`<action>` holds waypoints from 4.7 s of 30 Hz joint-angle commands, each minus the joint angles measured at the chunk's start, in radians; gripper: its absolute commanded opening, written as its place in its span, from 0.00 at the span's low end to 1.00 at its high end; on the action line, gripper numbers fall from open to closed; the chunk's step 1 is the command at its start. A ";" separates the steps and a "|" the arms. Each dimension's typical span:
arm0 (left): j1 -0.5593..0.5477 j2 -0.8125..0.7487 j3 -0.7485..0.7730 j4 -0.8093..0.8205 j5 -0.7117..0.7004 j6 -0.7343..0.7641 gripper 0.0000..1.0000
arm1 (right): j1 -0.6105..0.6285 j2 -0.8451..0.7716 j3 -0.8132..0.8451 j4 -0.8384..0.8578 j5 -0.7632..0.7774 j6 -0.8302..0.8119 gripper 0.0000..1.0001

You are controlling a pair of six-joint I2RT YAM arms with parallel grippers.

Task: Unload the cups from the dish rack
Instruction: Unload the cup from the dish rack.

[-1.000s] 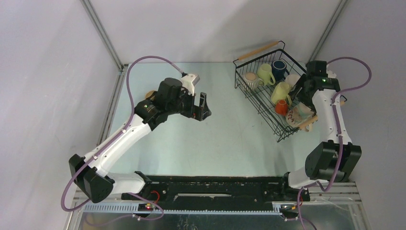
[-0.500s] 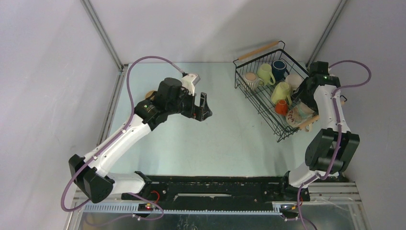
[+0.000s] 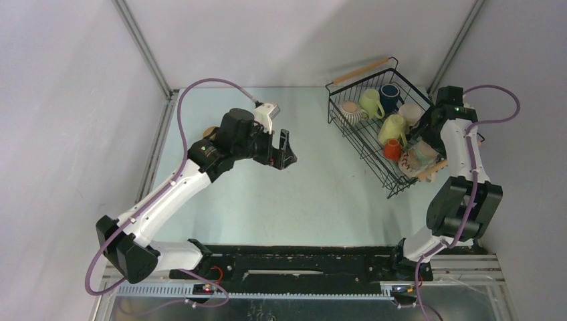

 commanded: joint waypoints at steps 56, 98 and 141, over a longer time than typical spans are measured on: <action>-0.004 0.031 -0.033 0.037 0.031 -0.008 1.00 | 0.070 -0.047 0.024 -0.062 -0.110 -0.038 0.37; -0.027 0.085 -0.029 0.066 0.105 -0.046 1.00 | 0.136 0.100 0.087 -0.121 -0.229 -0.084 0.91; -0.046 0.082 -0.032 0.058 0.113 -0.029 1.00 | 0.239 0.001 -0.030 0.127 -0.039 -0.189 1.00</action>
